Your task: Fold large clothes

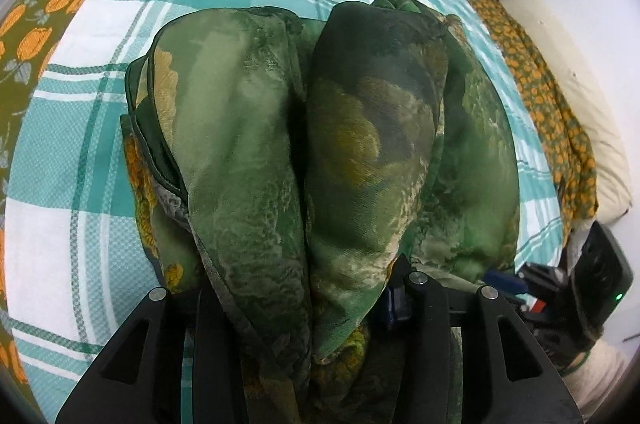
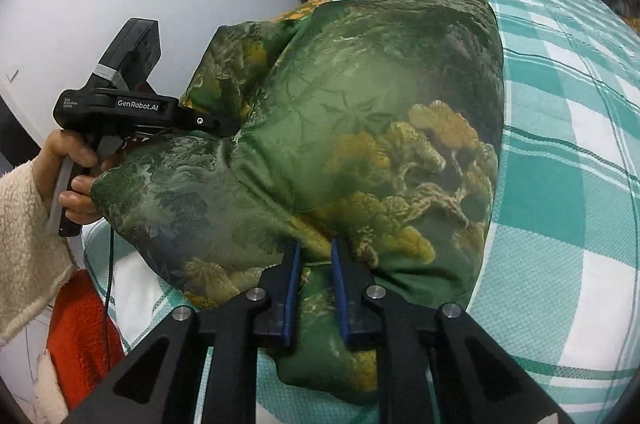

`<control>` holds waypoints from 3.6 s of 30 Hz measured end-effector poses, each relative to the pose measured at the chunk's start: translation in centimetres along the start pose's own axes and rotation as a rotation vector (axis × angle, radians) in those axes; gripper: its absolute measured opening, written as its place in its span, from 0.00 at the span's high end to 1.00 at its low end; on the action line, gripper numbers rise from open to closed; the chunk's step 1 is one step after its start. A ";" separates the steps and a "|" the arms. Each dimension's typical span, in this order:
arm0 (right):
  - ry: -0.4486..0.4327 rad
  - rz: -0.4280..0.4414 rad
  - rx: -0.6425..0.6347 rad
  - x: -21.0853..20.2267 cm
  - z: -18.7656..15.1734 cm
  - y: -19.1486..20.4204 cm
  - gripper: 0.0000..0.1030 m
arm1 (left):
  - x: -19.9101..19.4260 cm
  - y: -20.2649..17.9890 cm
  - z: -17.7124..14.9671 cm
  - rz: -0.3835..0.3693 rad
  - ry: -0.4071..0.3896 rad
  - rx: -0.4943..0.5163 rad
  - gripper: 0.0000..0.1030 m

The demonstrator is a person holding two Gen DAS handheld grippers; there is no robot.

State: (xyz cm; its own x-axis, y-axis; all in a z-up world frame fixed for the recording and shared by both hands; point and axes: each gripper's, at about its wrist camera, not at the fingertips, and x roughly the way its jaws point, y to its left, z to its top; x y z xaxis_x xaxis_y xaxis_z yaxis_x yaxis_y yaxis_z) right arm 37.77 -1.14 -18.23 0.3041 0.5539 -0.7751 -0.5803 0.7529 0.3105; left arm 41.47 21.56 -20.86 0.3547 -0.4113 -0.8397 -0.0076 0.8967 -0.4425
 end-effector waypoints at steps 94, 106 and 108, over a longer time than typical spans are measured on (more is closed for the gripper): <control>0.112 -0.028 -0.151 6.8 5.4 11.3 0.78 | -2.4 10.7 -6.4 -0.409 -0.247 -0.511 0.09; 0.108 -0.028 -0.147 6.5 5.3 11.3 0.78 | -2.4 8.0 -6.2 -0.509 -0.287 -0.387 0.03; 0.107 -0.030 -0.148 6.5 5.2 11.3 0.78 | -2.3 5.5 -5.7 -0.387 -0.264 -0.291 0.03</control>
State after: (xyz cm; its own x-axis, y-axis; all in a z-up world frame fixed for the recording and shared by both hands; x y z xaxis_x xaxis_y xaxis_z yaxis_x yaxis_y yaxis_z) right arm 37.16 12.85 -16.90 0.2454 0.4853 -0.8392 -0.6792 0.7038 0.2083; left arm 35.28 26.47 -23.15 0.6054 -0.6132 -0.5074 -0.0753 0.5905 -0.8035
